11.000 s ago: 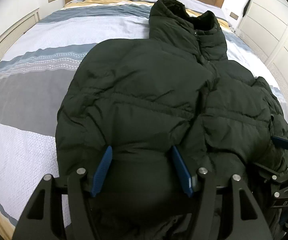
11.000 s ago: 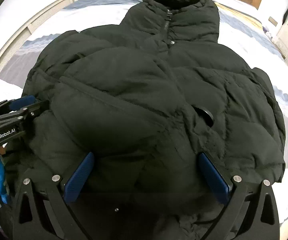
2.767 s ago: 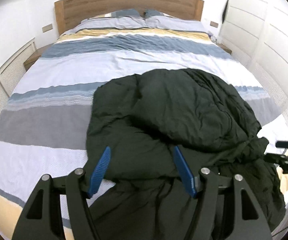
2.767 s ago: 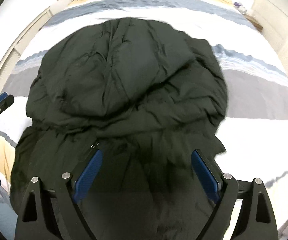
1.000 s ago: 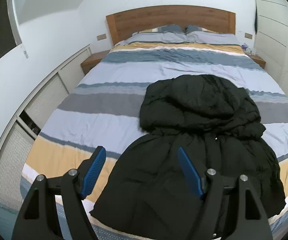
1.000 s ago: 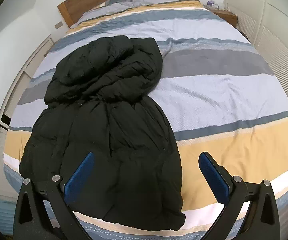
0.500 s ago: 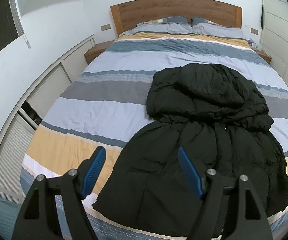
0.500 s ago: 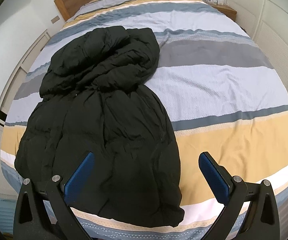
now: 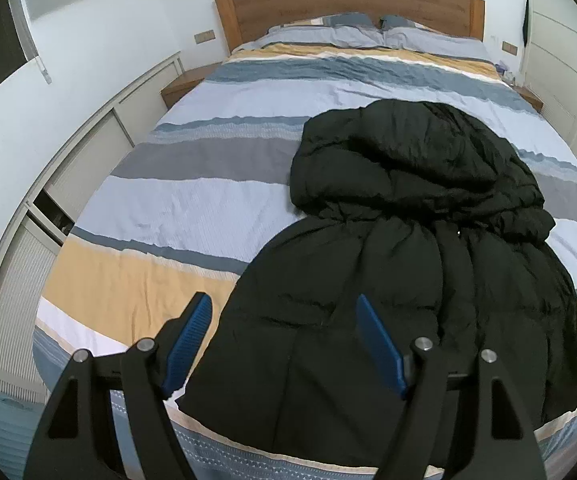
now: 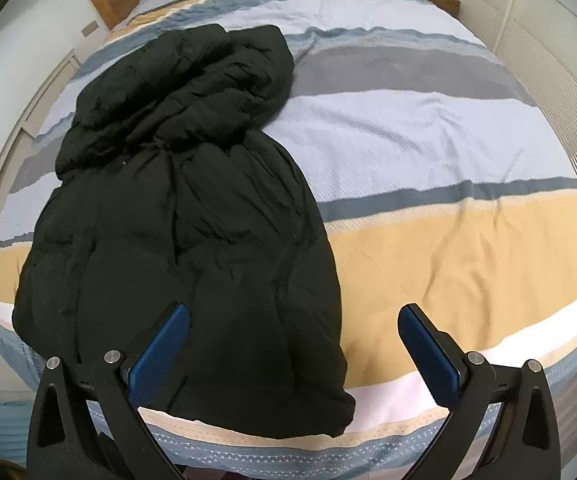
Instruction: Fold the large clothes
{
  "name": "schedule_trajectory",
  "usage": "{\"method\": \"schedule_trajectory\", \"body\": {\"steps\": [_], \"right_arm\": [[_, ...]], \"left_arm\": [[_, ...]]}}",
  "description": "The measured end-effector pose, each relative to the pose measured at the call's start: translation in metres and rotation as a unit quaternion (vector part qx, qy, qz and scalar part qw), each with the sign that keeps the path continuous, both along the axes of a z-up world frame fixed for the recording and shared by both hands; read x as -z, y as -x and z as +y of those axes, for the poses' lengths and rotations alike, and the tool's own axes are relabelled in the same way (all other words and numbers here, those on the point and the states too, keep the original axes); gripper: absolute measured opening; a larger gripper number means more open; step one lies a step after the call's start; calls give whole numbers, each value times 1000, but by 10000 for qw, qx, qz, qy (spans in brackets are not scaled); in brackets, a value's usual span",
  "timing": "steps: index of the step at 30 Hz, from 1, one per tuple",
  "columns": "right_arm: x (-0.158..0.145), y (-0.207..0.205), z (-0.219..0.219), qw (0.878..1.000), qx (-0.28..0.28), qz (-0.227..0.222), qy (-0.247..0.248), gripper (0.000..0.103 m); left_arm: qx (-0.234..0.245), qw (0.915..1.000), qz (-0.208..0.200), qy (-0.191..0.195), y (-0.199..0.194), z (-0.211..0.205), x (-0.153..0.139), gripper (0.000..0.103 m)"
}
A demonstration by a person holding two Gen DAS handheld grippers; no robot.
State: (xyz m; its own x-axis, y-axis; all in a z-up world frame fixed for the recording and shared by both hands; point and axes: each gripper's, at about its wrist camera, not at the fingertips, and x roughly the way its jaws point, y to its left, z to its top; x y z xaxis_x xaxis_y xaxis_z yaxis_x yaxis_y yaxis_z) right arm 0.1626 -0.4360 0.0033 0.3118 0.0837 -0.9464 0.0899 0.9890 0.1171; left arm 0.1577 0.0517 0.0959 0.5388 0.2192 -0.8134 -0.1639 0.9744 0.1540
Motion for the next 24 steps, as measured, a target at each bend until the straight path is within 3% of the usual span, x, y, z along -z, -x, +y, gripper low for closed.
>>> {"method": "schedule_trajectory", "body": {"steps": [15, 24], "right_arm": [[16, 8, -1, 9997, 103, 243, -23, 102], [26, 15, -2, 9989, 174, 392, -171, 102]], "left_arm": [[63, 9996, 234, 106, -9, 6, 22, 74], [-141, 9954, 490, 806, -4, 48, 55, 74]]}}
